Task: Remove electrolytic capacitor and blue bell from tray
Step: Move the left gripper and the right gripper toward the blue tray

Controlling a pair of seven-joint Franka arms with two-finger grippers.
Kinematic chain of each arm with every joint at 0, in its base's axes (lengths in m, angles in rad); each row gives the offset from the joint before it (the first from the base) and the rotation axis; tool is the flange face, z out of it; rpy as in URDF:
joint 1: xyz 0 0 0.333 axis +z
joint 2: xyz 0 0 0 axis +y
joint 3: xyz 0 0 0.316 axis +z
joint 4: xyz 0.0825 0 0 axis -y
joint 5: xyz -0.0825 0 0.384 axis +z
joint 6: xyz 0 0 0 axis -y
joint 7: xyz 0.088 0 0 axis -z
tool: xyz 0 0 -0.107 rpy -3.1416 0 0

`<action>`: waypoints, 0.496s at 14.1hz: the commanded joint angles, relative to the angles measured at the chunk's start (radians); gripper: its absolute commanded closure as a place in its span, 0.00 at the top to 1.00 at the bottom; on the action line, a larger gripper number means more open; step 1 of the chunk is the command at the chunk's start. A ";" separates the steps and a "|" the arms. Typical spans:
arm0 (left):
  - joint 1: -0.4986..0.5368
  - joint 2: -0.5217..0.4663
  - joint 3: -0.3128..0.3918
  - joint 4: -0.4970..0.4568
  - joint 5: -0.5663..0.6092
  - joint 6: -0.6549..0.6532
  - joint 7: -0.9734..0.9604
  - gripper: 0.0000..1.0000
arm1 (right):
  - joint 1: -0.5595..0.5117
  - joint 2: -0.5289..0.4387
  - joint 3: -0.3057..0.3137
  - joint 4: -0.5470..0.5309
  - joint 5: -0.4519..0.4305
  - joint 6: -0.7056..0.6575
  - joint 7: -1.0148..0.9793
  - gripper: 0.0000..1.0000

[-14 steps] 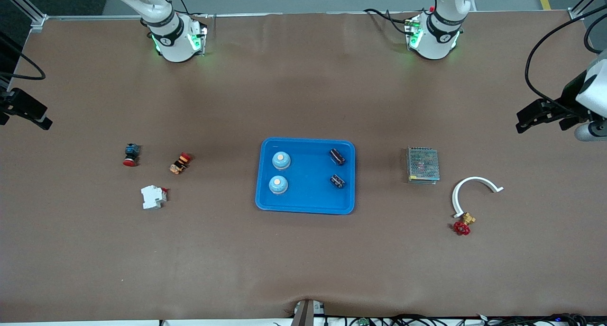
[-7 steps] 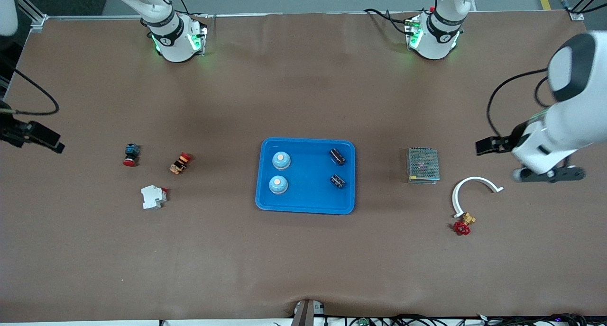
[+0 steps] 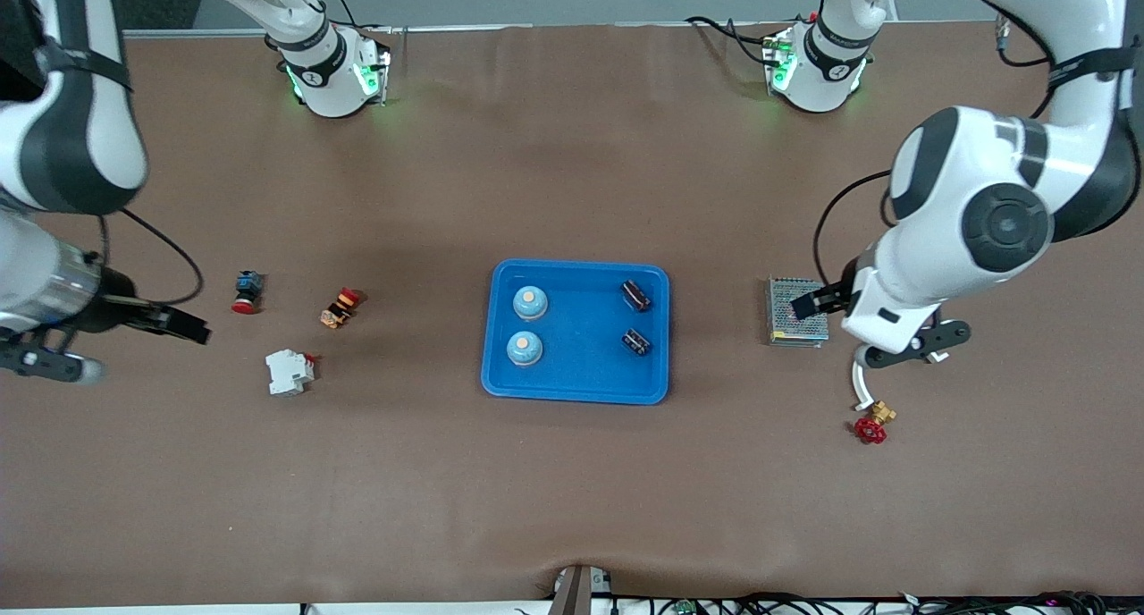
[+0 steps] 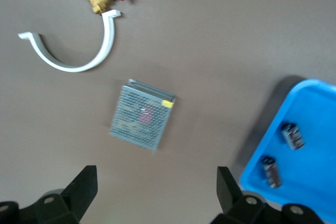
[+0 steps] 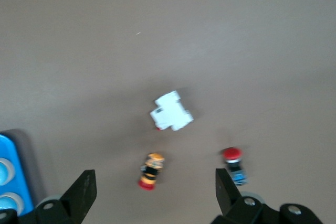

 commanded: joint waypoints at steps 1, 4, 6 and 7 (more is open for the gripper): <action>-0.057 0.061 0.004 0.029 -0.010 0.070 -0.205 1.00 | 0.076 0.009 -0.004 -0.064 0.053 0.072 0.100 1.00; -0.105 0.095 0.004 0.037 -0.010 0.128 -0.391 1.00 | 0.163 0.065 0.000 -0.078 0.056 0.102 0.117 1.00; -0.133 0.121 0.004 0.050 -0.010 0.144 -0.463 1.00 | 0.214 0.108 0.006 -0.087 0.059 0.149 0.195 1.00; -0.151 0.144 0.004 0.066 -0.010 0.147 -0.506 1.00 | 0.246 0.110 0.006 -0.119 0.059 0.192 0.244 1.00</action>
